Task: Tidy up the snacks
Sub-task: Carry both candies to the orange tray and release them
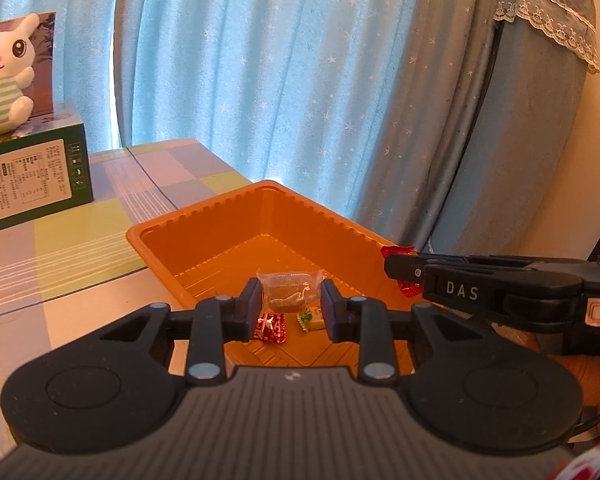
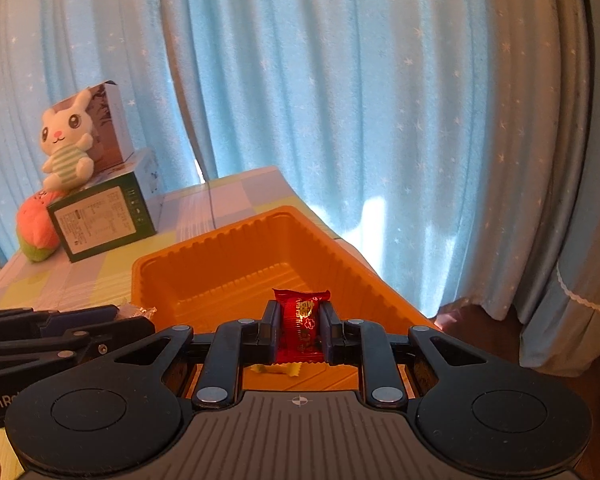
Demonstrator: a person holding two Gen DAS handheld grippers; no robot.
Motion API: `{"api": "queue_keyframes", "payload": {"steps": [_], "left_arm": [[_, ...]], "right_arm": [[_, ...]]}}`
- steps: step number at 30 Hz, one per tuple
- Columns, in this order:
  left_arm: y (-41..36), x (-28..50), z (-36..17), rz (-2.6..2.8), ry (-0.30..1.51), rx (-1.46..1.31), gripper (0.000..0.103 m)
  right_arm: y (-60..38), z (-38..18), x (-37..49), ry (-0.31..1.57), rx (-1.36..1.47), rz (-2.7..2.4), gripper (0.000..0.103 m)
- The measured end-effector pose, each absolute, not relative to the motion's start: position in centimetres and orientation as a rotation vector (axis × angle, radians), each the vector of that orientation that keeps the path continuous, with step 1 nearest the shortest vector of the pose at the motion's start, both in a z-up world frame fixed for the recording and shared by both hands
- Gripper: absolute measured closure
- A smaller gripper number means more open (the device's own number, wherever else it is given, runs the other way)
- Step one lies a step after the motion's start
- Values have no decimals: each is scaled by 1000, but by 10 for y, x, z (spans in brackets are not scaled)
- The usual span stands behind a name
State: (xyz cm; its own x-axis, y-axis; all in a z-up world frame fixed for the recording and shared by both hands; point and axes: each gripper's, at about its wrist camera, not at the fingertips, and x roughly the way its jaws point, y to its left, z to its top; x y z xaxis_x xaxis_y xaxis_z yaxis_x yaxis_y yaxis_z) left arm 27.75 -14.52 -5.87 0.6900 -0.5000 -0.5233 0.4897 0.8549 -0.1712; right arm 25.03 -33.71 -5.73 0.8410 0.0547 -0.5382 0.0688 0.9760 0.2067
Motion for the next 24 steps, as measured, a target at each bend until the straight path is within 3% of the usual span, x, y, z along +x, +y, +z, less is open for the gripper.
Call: {"api": "queue_keyframes", "payload": {"steps": [3, 7, 24], "left_arm": [[-146, 281, -62, -557, 594, -39, 72], [-143, 284, -65, -530, 601, -43, 56], [-109, 285, -62, -425, 623, -71, 56]], "right_arm": [[-339, -58, 251, 577, 236, -10, 82], [-340, -58, 253, 578, 241, -6, 82], [-324, -55, 255, 567, 263, 64, 82]]}}
